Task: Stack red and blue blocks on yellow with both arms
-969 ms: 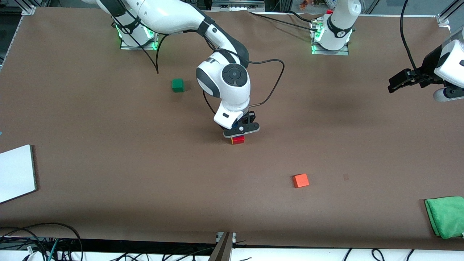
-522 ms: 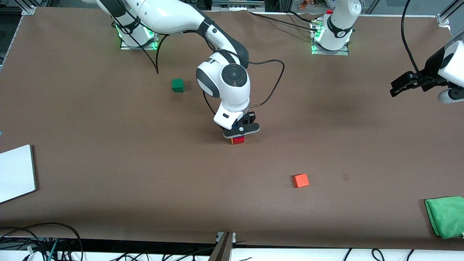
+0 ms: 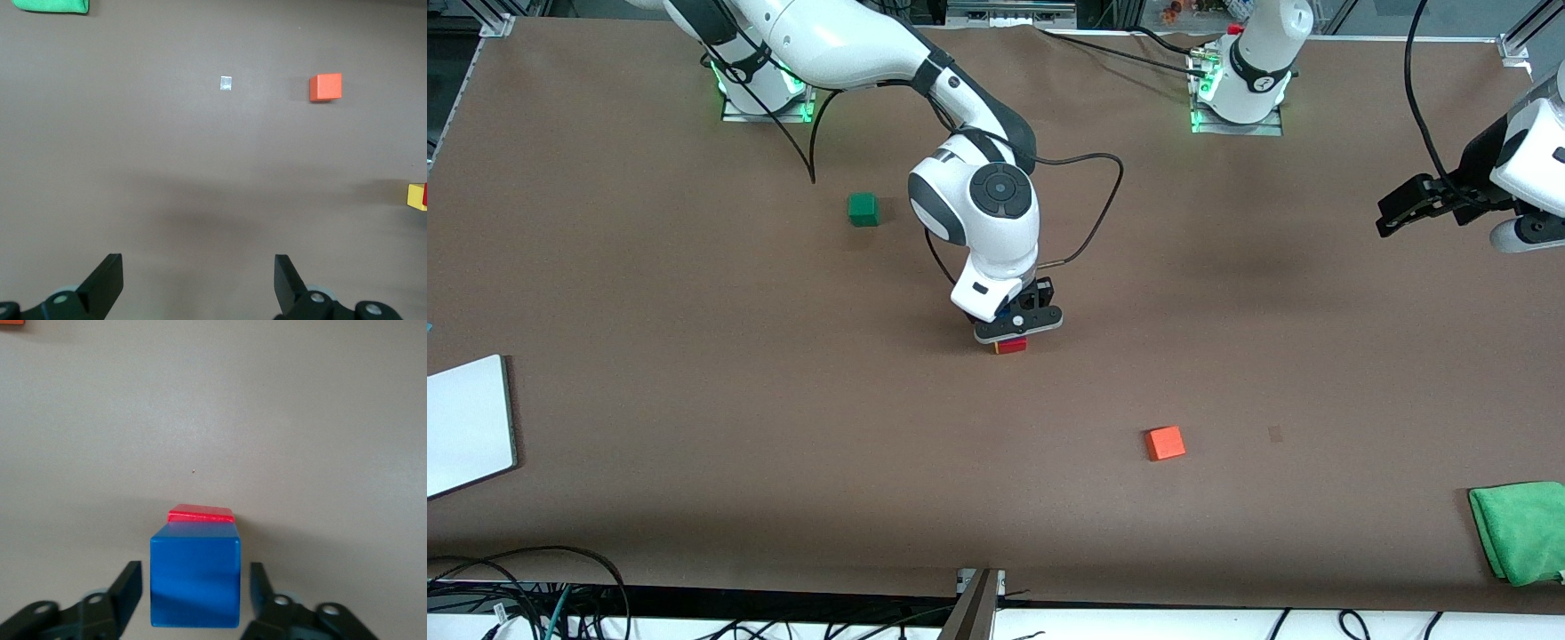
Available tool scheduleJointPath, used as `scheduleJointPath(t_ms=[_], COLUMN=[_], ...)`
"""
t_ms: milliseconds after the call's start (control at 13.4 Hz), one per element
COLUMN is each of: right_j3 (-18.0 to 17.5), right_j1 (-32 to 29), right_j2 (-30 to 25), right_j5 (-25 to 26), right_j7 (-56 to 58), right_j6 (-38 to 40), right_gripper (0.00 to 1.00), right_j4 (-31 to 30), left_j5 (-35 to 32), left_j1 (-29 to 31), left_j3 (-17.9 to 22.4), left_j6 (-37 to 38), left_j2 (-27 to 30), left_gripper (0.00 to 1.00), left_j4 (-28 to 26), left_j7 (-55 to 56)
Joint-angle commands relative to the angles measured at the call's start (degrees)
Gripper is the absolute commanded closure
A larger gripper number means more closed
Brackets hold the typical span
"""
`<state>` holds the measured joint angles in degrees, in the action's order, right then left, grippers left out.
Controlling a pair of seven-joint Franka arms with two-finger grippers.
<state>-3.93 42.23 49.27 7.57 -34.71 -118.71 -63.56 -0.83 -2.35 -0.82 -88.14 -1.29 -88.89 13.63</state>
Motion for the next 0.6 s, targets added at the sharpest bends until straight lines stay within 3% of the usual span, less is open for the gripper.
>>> scheduleJointPath(t_ms=[0,298,522], right_j3=[0.41,0.32,0.41], right_j1=[0.75,0.49,-3.72], right_j2=[0.56,-3.38,-8.65], right_j5=[0.70,0.61,-0.09], right_j7=[0.35,1.05,7.53], right_j6=[1.19,8.74,16.12], right_gripper=[0.00,0.00,0.00], right_j4=[2.22,2.22,2.13], left_j5=[1.18,1.18,1.18], left_j1=[0.24,-0.37,-0.37], left_j3=[0.29,0.03,0.03], left_j6=[-0.37,-0.46,-0.46], left_j2=[-0.02,-0.02,0.06], left_gripper=[0.00,0.00,0.00], left_j4=[0.21,0.21,0.30], left_j7=[-0.80,-0.62,-0.62])
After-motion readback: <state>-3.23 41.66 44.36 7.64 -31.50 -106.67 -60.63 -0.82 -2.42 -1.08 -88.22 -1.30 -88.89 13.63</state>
